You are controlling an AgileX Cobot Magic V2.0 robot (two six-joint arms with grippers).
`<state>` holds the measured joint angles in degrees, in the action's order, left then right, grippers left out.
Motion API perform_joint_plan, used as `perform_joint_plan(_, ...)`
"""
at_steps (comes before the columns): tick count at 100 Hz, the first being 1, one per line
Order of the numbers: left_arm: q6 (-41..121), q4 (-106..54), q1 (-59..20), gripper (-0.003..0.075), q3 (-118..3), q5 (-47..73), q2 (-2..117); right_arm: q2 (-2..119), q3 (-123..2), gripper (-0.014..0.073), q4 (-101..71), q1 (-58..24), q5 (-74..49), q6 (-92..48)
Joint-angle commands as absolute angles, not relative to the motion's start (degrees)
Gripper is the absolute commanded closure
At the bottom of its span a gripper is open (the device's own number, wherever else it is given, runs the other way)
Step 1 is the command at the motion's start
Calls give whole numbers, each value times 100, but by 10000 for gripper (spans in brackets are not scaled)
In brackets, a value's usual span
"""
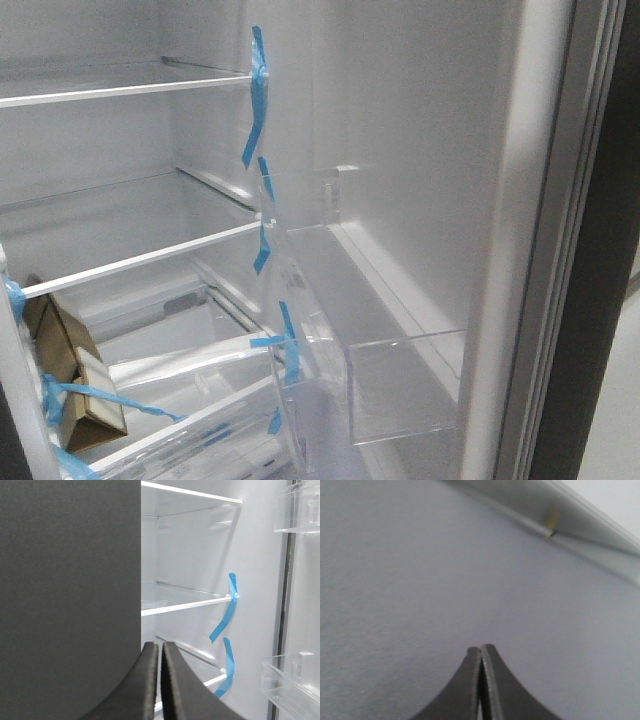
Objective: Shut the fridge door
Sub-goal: 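Push the fridge door with the right gripper toward the fridge body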
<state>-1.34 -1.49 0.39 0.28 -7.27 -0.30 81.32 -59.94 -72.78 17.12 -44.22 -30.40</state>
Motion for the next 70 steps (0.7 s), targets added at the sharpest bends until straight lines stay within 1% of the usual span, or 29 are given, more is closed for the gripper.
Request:
perform_joint_plan(1,-145,-172,23,740,230,-1144,-87,7994,-6213,639,-7633,1754,-4623,-3230)
perform_joint_plan(70,-145,-172,23,740,230,-1144,-87,7994,-6213,639,-7875,1731,-5911,-3767)
